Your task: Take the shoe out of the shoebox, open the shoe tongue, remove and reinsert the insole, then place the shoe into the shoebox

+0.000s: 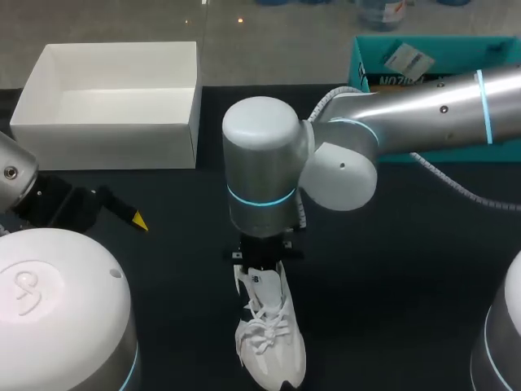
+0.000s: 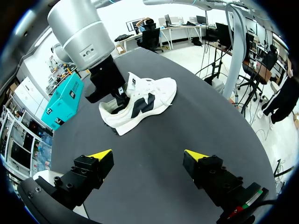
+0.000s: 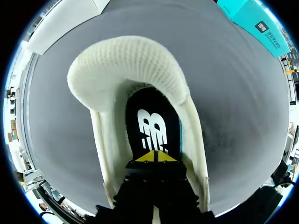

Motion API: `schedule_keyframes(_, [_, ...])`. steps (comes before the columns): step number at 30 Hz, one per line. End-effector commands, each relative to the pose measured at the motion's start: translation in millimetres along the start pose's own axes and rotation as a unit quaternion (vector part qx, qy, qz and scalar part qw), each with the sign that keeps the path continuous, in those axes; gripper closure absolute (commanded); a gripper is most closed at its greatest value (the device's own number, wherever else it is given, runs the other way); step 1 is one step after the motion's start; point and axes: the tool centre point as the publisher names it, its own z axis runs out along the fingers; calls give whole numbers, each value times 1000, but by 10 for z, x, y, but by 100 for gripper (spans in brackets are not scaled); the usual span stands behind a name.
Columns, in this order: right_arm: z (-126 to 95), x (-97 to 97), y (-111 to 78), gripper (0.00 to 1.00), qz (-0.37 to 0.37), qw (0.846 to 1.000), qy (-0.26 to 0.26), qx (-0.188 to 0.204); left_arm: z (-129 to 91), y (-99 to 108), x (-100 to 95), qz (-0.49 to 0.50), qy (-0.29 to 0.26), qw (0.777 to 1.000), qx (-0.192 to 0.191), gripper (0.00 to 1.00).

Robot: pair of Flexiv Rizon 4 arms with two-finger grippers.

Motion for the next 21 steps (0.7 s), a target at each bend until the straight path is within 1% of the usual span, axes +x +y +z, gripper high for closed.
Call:
schedule_keyframes(1, [-47, -15, -1, 100, 1, 1000, 2, -6, 3, -6, 2, 0, 1, 1000, -2, 0])
schedule_keyframes(8, [-374, -94, 28, 100, 4, 1000, -1, -16, 3, -6, 2, 0, 1, 1000, -2, 0])
schedule_keyframes(11, [-453, -115, 28, 100, 3, 1000, 7, -8, 3, -6, 2, 0, 1, 1000, -2, 0])
schedule_keyframes(15, [-479, -98, 19, 100, -4, 1000, 10, 8, 3, -6, 2, 0, 1, 1000, -2, 0])
schedule_keyframes(17, [-412, -99, 40, 100, -9, 1000, 5, 22, 3, -6, 2, 0, 1, 1000, -2, 0])
schedule_keyframes(21, [-352, -33, 16, 100, -10, 999, 18, 41, 3, -6, 2, 0, 1, 1000, -2, 0])
